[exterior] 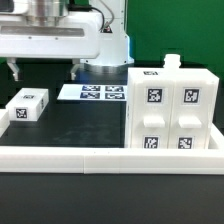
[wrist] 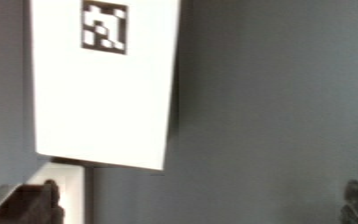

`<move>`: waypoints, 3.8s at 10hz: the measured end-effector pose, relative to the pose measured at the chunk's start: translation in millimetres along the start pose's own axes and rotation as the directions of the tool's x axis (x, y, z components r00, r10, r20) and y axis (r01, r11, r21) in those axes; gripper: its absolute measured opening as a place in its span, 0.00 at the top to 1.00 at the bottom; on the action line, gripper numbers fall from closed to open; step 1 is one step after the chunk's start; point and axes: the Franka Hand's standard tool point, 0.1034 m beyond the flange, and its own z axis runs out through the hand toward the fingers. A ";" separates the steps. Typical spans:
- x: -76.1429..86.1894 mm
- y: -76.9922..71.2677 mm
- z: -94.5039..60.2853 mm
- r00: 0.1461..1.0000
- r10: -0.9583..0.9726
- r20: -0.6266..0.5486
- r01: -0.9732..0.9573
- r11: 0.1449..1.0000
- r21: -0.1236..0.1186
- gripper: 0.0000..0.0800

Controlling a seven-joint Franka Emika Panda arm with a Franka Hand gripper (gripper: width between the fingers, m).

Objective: Assemble cabinet

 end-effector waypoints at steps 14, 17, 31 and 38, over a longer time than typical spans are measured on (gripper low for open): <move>-35.4 25.4 51.5 0.998 -0.025 0.061 0.025 1.000 -0.013 0.00; -40.8 26.6 59.3 0.996 -0.038 0.078 0.039 0.999 -0.008 0.00; -12.8 -3.3 4.0 0.996 -0.084 0.044 0.083 0.996 0.021 0.31; 42.9 -77.2 -95.0 0.999 0.022 0.023 -0.023 0.999 0.043 0.31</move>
Offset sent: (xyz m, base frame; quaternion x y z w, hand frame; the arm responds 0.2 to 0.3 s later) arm -0.0049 -0.0219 -0.0068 0.0009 0.0055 0.0071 1.0000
